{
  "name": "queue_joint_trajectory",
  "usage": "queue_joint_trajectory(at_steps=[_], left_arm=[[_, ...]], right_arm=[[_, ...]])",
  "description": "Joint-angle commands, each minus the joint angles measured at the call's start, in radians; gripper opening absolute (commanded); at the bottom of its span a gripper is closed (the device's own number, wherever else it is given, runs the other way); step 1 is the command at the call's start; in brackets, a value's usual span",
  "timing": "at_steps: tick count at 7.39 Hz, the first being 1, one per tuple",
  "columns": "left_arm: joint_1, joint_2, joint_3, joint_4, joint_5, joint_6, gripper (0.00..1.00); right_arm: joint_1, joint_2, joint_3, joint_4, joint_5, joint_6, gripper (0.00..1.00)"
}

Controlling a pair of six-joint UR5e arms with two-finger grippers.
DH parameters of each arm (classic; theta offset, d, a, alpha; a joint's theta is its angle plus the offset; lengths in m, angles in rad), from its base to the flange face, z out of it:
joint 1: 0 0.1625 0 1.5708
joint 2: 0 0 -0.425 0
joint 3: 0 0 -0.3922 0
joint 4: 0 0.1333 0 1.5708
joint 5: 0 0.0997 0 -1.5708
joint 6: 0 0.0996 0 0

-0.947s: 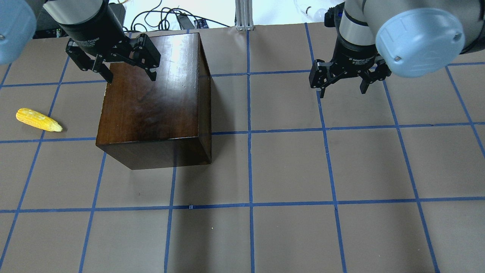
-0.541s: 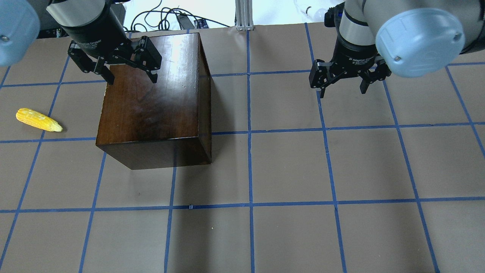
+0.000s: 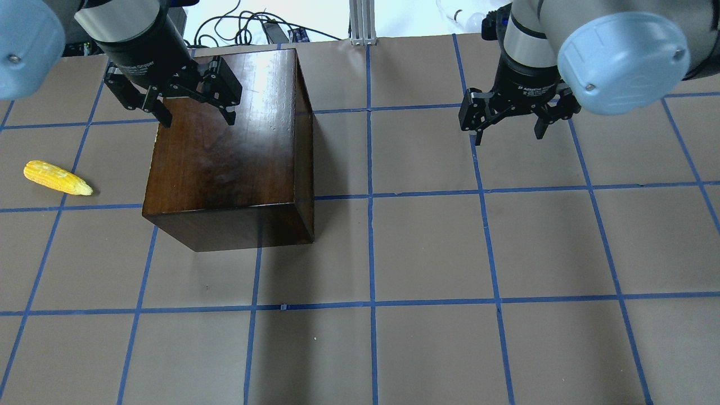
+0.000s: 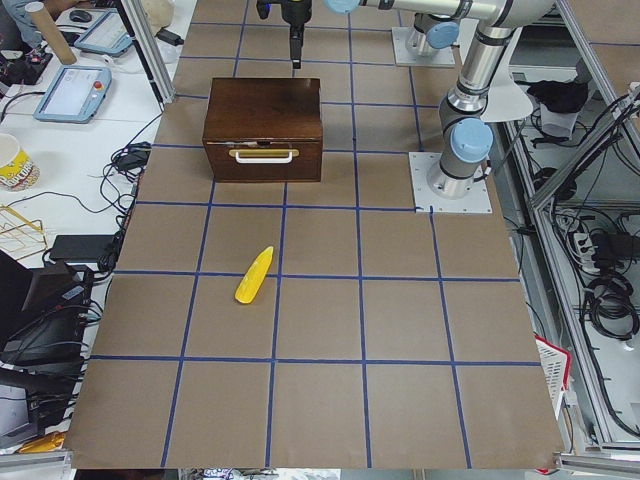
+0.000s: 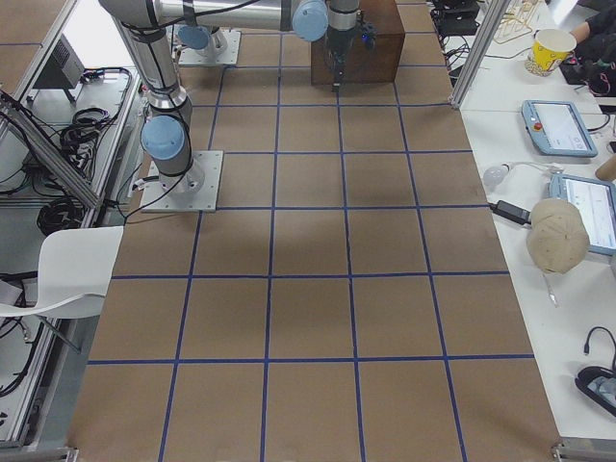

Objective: Open drawer and put corn inside

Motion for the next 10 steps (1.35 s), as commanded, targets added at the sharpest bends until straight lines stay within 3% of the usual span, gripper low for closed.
queue_joint_trajectory(at_steps=[1,6,10], left_arm=[[-0.001,-0.001,-0.01,0.005,0.0,-0.014,1.0],[0.031,-0.008,-0.002,0.003,0.005,-0.025,1.0],[0.253,-0.051,0.0,0.002,-0.04,0.162,1.0]], right_arm=[[0.0,0.0,0.0,0.0,0.0,0.0,1.0],[0.0,0.0,0.0,0.0,0.0,0.0,1.0],[0.0,0.0,0.0,0.0,0.0,0.0,1.0]])
